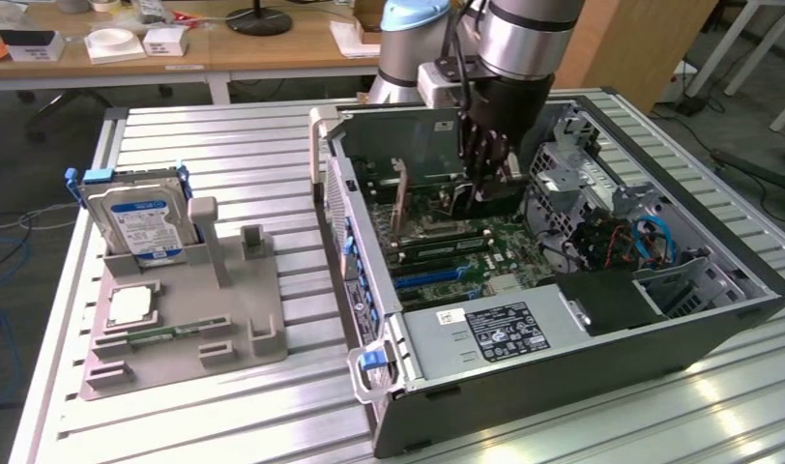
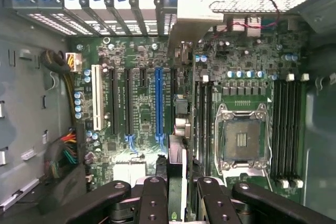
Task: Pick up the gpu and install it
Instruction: 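Insert the gpu into the slot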
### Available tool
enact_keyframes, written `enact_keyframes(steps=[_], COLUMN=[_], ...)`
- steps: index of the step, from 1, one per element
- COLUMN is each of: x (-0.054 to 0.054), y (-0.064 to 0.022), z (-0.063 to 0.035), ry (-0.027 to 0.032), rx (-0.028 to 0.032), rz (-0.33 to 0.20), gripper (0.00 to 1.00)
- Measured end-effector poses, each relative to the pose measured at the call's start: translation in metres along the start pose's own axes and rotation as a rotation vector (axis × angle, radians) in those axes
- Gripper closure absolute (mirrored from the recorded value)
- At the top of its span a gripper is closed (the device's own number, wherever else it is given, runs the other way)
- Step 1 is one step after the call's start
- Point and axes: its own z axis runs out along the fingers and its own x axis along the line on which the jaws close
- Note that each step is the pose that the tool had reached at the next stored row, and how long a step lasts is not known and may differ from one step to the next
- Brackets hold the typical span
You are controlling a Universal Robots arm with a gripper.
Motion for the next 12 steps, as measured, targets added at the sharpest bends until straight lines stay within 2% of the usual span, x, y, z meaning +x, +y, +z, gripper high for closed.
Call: enact_keyframes(steps=[4, 12], x=[0.0007, 0.0044], y=[0.0008, 0.002], z=[0.0041, 0.0088], ry=[-0.0006, -0.0005], rx=[-0.0028, -0.0066], rz=[-0.03, -0.038], gripper=[0.73, 0.73])
